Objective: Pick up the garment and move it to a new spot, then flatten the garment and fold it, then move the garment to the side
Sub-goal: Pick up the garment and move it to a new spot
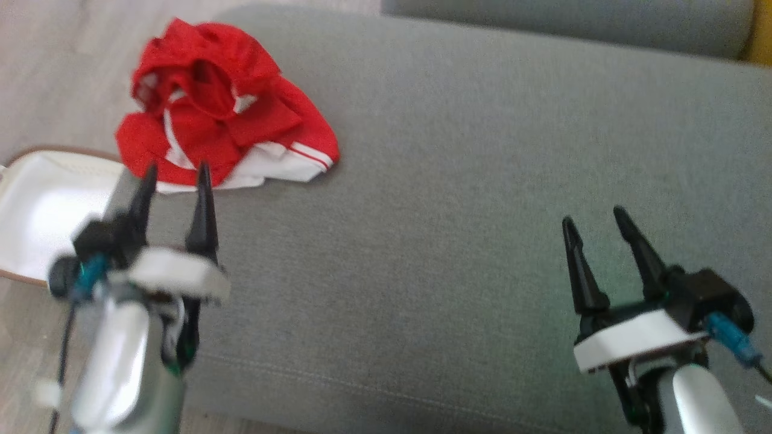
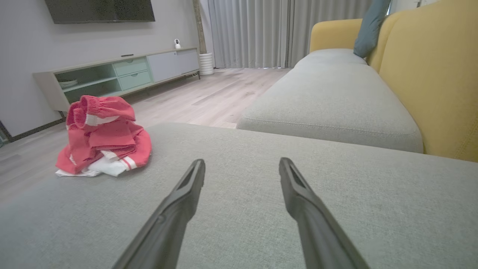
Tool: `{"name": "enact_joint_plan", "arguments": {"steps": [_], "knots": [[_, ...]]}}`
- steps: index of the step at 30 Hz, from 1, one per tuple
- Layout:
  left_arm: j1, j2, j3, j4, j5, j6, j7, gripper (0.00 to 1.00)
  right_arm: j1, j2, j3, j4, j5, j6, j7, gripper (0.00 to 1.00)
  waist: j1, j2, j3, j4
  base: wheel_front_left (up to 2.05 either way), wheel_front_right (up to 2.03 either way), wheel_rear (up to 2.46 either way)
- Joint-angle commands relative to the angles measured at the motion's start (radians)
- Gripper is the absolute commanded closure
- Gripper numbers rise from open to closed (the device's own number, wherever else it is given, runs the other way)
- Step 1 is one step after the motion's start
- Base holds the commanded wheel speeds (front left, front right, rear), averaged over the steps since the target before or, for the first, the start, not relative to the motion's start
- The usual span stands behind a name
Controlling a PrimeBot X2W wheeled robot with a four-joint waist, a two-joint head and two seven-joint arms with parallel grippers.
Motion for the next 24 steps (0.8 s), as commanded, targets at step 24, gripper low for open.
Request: {"name": "enact_joint_plan", "arguments": {"steps": [24], "knots": [[-0.679, 0.228, 0.093, 0.534, -0.088, -0.083, 0.275, 0.00, -0.167, -0.005, 0.003, -0.070, -0.048, -0.001, 0.005, 0.00, 0.0000, 0.0000, 0.322, -0.131, 0.00, 0.00, 0.00]]}}
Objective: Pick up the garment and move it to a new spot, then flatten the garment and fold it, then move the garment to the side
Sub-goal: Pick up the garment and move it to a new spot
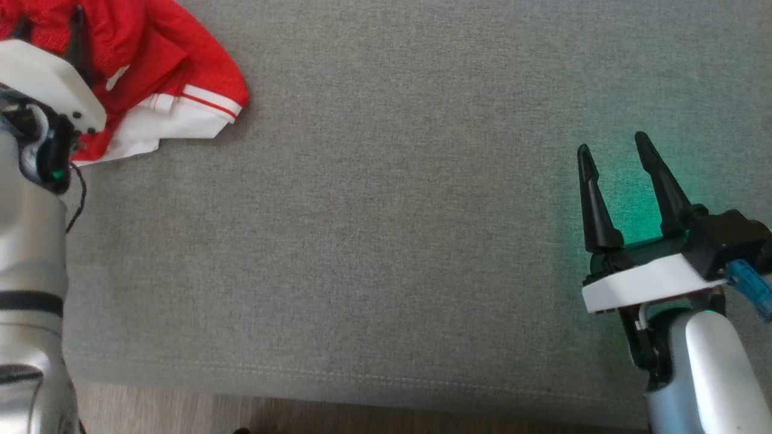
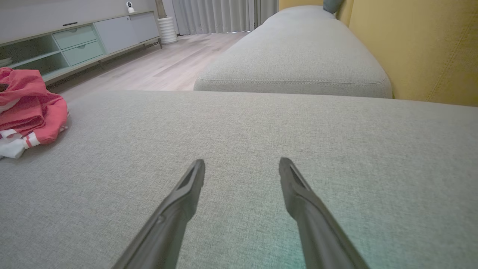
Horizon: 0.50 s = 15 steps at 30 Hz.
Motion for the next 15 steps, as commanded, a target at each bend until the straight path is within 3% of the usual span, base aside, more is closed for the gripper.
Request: {"name": "enact_joint_plan", "arguments": {"steps": [1, 2, 3, 4, 8, 15], "knots": [[-0.051, 0.071, 0.028, -0.004, -0.005, 0.001, 0.018, 0.00, -0.013, -0.003, 0.023, -0.032, -0.004, -0.001, -0.011, 0.00, 0.0000, 0.0000, 0.002, 0.001, 0.00, 0.00, 0.00], [-0.063, 0.072, 0.025, 0.017, -0.008, -0.002, 0.035, 0.00, -0.013, -0.003, 0.024, -0.031, -0.004, -0.001, -0.011, 0.00, 0.0000, 0.0000, 0.001, 0.001, 0.00, 0.00, 0.00], [-0.074, 0.074, 0.023, 0.031, -0.011, -0.004, 0.042, 0.63, -0.013, -0.003, 0.024, -0.030, -0.004, -0.001, -0.011, 0.00, 0.0000, 0.0000, 0.001, 0.001, 0.00, 0.00, 0.00], [-0.084, 0.077, 0.021, 0.042, -0.012, -0.007, 0.043, 1.00, -0.013, -0.003, 0.025, -0.030, -0.003, -0.001, -0.011, 0.00, 0.0000, 0.0000, 0.001, 0.001, 0.00, 0.00, 0.00], [-0.108, 0.096, 0.003, 0.061, 0.007, -0.006, -0.002, 1.00, -0.014, -0.003, 0.024, -0.028, 0.001, -0.001, -0.012, 0.00, 0.0000, 0.0000, -0.013, -0.001, 0.00, 0.00, 0.00], [-0.089, 0.113, 0.003, -0.024, 0.025, 0.029, -0.192, 1.00, 0.013, -0.003, 0.006, -0.023, 0.014, -0.001, -0.022, 0.00, 0.0000, 0.0000, -0.092, -0.002, 0.00, 0.00, 0.00]]}}
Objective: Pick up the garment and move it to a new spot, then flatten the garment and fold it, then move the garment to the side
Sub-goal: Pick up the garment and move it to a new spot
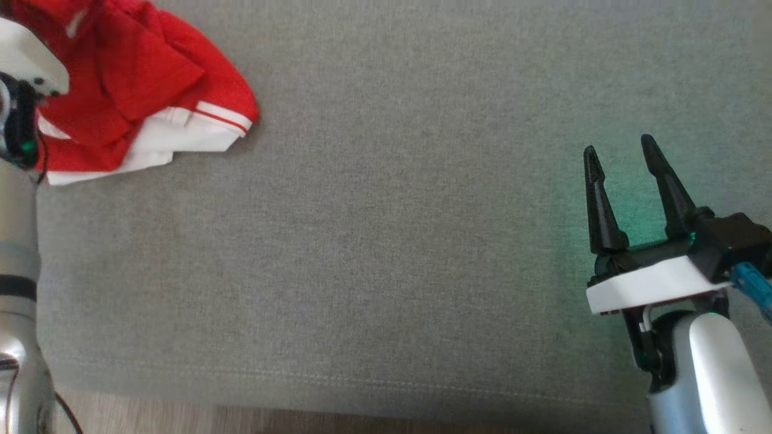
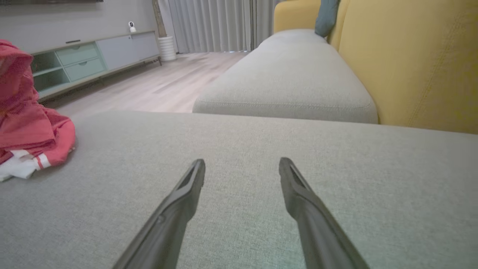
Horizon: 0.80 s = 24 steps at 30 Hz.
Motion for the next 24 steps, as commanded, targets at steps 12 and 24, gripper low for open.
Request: {"name": "enact_joint_plan", "arguments": {"steps": [12, 24], "knots": [[0.325, 0.024, 0.024, -0.564, -0.019, 0.063, -0.031, 1.00, 0.091, -0.003, 0.015, -0.028, 0.067, -0.001, -0.028, 0.00, 0.0000, 0.0000, -0.212, -0.052, 0.00, 0.00, 0.00], [0.604, -0.086, -0.140, -0.923, -0.026, 0.071, 0.112, 1.00, 0.128, -0.003, 0.019, -0.059, 0.094, -0.001, -0.020, 0.00, 0.0000, 0.0000, -0.239, -0.183, 0.00, 0.00, 0.00]]}}
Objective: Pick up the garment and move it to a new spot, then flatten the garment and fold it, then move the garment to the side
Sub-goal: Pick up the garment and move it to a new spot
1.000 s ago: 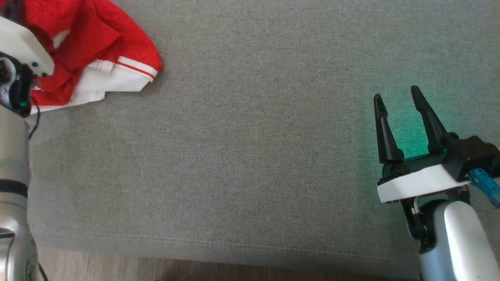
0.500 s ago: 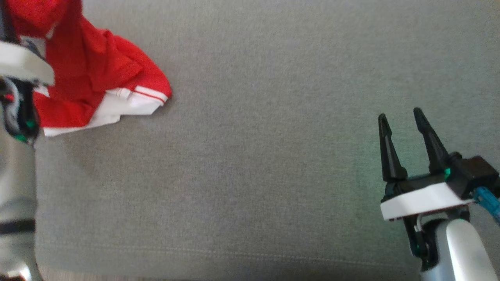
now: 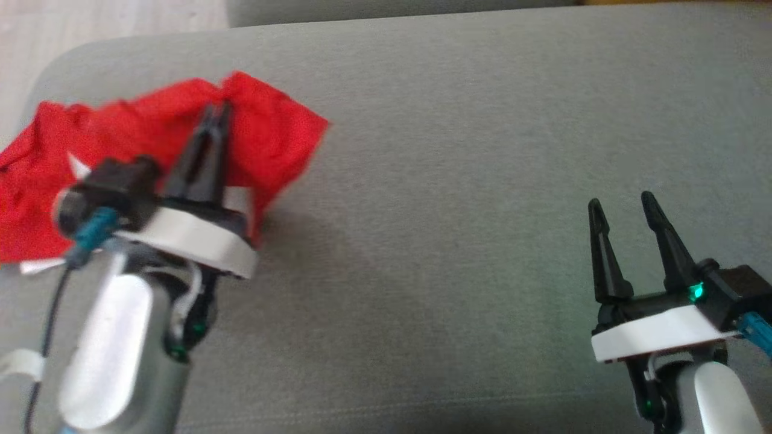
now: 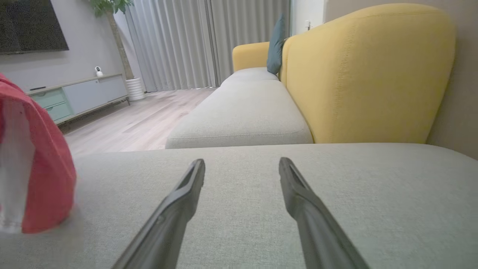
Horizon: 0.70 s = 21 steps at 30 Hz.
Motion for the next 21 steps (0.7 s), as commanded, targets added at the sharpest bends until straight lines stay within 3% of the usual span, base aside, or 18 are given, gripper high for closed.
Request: {"name": "enact_joint_plan", "arguments": {"steps": [1, 12, 21], "knots": [[-0.047, 0.006, 0.022, -0.040, -0.008, -0.003, 0.008, 1.00, -0.018, -0.004, 0.033, -0.041, 0.006, -0.001, 0.002, 0.00, 0.0001, 0.0000, 0.011, -0.052, 0.00, 0.00, 0.00], [-0.170, -0.130, -0.137, 0.075, -0.024, -0.059, -0.023, 1.00, -0.039, -0.004, 0.070, -0.039, 0.027, -0.001, -0.013, 0.00, 0.0001, 0.0000, 0.097, -0.264, 0.00, 0.00, 0.00], [-0.265, -0.166, -0.267, 0.222, -0.025, -0.070, -0.015, 1.00, -0.063, -0.004, 0.089, -0.025, 0.068, -0.001, -0.061, 0.00, 0.0001, 0.0000, 0.208, -0.353, 0.00, 0.00, 0.00]]}}
